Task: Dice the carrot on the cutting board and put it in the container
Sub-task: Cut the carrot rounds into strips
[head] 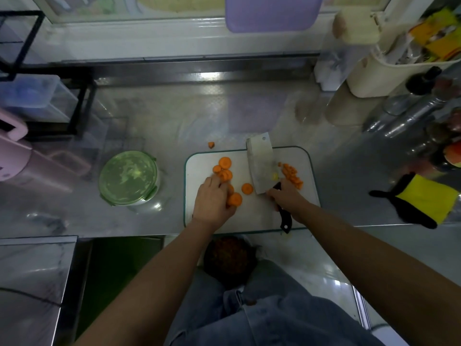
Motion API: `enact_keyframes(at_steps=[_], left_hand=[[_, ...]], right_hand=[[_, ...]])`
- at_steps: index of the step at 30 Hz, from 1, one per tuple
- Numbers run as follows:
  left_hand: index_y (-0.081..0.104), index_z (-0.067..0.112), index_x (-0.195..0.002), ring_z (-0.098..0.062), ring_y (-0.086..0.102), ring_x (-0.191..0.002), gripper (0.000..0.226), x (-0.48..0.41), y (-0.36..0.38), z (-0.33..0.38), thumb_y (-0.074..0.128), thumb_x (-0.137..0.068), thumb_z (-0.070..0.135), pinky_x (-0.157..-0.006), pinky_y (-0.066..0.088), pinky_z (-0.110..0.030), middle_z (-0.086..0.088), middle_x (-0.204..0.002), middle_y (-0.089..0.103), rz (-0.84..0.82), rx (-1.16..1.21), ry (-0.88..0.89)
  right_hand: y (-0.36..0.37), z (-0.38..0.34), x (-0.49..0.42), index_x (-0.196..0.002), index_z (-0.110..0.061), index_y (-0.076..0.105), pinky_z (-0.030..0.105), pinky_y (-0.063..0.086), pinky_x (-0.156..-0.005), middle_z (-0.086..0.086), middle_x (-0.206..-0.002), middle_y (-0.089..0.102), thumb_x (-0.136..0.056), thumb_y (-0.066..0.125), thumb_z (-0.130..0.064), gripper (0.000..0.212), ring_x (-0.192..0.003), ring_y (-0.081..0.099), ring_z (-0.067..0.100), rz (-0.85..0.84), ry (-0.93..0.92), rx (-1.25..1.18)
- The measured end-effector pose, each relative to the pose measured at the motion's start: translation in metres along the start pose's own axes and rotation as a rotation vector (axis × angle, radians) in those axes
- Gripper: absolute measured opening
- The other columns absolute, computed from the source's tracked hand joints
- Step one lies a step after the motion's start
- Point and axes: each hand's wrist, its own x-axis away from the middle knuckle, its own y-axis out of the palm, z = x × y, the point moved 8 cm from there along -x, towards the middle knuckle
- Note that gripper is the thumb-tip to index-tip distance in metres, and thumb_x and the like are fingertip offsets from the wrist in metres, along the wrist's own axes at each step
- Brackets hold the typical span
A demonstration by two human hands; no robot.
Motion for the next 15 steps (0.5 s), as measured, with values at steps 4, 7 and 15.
enact_keyframes(at_steps=[4,7,15], left_hand=[[0.065,0.013,-0.084,-0.03,0.053,-0.087,0.033,-0.003,0.0,0.011,0.078,-0.062,0.033,-0.07,0.043,-0.037,-0.011,-0.095,0.058,0.044,0.068,0.036],[0.065,0.013,-0.086,-0.031,0.056,-0.084,0.033,-0.008,0.011,0.03,0.079,-0.062,0.031,-0.07,0.044,-0.038,-0.011,-0.087,0.059,0.02,0.057,0.11],[0.056,0.018,-0.107,-0.022,0.06,-0.093,0.032,-0.015,0.027,0.055,0.064,-0.081,0.035,-0.07,0.042,-0.031,-0.003,-0.106,0.061,-0.132,0.133,-0.025]], right_hand=[[-0.004,0.009,-0.007,-0.1,-0.003,0.058,0.03,0.04,-0.054,0.012,-0.081,0.052,-0.093,0.052,-0.009,0.011,-0.066,0.047,0.02,0.012,0.019,0.014],[-0.02,0.021,-0.011,-0.109,-0.003,0.057,0.028,0.038,-0.05,0.012,-0.08,0.055,-0.092,0.052,-0.01,0.019,-0.065,0.048,0.021,0.136,0.02,-0.006],[-0.06,0.038,0.0,-0.094,-0.012,0.056,0.04,0.051,-0.062,0.011,-0.078,0.061,-0.09,0.056,-0.021,0.01,-0.07,0.059,0.026,0.333,-0.105,0.255]])
